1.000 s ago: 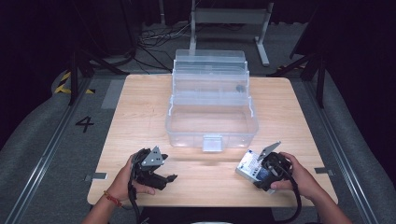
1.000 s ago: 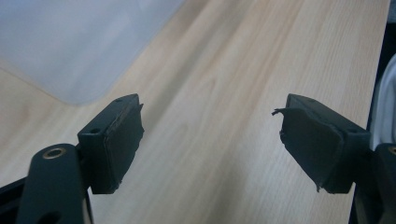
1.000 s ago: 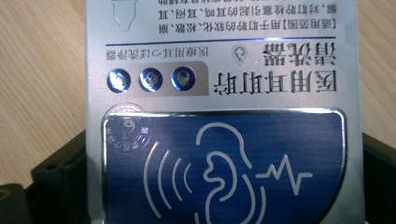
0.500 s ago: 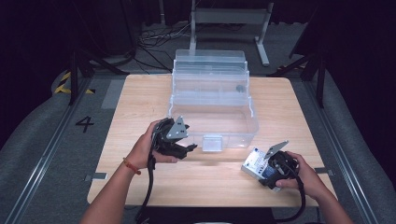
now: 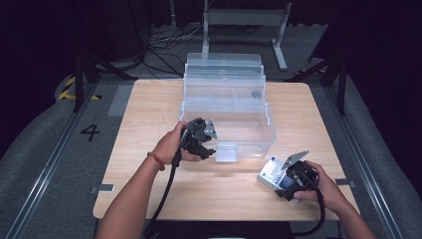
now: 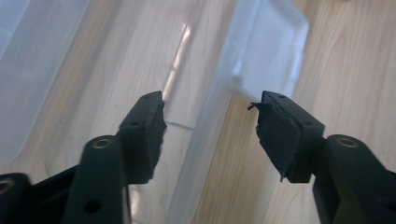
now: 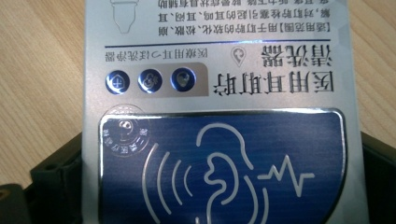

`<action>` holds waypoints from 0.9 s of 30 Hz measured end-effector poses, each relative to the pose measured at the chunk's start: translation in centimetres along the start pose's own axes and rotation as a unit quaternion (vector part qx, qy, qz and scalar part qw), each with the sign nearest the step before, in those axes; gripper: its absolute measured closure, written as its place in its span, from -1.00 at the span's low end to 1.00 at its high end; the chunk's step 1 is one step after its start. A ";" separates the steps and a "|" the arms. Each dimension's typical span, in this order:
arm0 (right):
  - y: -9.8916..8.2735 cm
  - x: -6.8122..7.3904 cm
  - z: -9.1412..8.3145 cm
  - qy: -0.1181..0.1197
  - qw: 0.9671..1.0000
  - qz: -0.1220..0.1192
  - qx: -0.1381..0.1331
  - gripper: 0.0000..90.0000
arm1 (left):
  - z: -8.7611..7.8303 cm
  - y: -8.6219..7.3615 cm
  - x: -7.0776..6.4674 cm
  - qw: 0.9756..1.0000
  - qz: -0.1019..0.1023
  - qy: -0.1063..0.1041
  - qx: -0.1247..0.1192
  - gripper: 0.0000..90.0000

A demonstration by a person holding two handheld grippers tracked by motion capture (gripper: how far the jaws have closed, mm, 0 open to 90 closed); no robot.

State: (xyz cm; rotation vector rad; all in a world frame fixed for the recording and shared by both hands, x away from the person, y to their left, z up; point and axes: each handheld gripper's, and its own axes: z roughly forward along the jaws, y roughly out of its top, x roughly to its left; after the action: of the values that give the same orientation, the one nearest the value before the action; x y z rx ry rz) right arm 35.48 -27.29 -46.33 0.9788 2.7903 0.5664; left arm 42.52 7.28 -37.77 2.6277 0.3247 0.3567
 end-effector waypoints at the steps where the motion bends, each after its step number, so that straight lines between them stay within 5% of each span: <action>1: 0.0 0.0 0.0 0.000 1.000 0.000 -0.001 -0.94 | 0.2 0.0 0.2 1.000 -0.001 -0.002 0.008 0.02; 6: 0.0 0.0 0.0 0.000 1.000 0.000 -0.002 -0.94 | 1.7 0.4 0.8 0.997 0.020 0.007 0.069 0.26; 7: 0.0 0.0 0.0 0.000 1.000 0.000 -0.002 -0.94 | 1.7 0.4 0.8 0.997 0.020 0.007 0.069 0.39; 17: -0.1 0.0 0.0 -0.002 1.000 0.001 -0.004 -0.94 | 1.4 0.3 1.5 0.995 0.054 -0.023 0.078 0.45; 27: -0.1 0.0 0.0 -0.001 1.000 -0.002 -0.007 -0.93 | 0.0 -1.4 0.5 0.992 0.083 -0.071 0.070 0.51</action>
State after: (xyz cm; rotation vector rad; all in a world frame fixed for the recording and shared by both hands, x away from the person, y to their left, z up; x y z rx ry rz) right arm 35.43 -27.41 -46.36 0.9689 2.7826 0.5838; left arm 42.74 8.63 -38.31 2.8087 0.0867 0.2047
